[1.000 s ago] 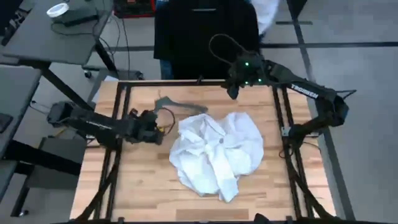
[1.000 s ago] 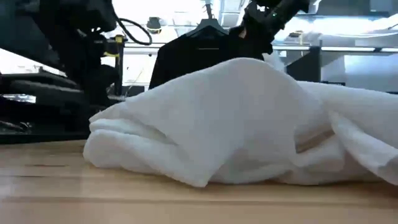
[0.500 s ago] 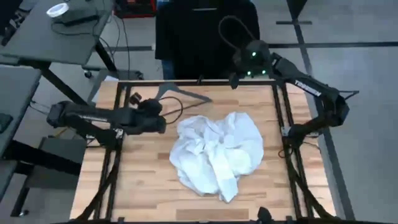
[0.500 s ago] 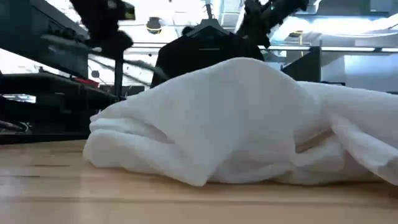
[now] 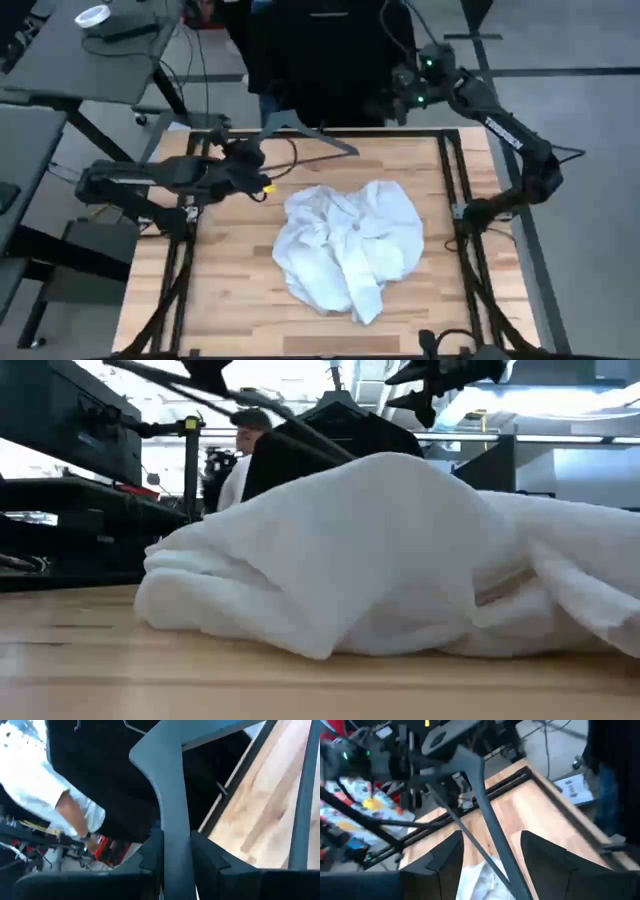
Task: Hang clothes
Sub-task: Hang the white polo on the rack
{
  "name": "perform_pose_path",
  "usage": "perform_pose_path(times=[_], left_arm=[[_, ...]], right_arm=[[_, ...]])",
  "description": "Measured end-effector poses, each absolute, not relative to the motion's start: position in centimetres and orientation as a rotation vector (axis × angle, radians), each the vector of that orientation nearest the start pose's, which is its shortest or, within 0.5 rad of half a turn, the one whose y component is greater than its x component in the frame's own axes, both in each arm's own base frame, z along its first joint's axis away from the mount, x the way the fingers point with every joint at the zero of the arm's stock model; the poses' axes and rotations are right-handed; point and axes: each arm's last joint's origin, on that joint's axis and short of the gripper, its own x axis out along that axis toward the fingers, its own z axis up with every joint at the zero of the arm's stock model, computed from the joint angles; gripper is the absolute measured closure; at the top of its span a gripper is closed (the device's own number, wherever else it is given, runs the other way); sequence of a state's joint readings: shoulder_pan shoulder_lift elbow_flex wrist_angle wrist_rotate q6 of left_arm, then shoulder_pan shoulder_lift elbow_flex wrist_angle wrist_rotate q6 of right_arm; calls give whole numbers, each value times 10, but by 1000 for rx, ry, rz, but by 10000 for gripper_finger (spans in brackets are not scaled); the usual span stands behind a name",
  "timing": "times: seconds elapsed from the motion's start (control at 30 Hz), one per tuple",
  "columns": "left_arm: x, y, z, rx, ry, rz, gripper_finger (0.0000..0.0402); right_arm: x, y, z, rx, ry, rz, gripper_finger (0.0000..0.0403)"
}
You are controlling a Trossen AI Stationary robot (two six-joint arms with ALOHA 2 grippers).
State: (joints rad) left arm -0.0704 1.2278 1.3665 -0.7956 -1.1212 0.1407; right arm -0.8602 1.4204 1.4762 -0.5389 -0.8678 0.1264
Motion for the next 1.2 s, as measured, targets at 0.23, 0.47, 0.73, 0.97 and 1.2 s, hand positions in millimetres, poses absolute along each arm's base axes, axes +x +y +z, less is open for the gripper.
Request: perform_pose_path(times=[0.23,0.47,0.73,0.97,1.2], left_arm=[[234,9,419,547,563,954,350],[239,9,430,545,486,960,350],[242,9,441,579,432,967,350],[242,9,445,585,405,972,350],[242,9,445,582,402,971,350]], right_arm=[[222,-207,381,475,314,81,218],[234,-197,379,430,283,177,218],[245,-187,389,404,208,280,222],[247,-188,399,408,144,309,250],[247,-189,400,401,137,309,308]])
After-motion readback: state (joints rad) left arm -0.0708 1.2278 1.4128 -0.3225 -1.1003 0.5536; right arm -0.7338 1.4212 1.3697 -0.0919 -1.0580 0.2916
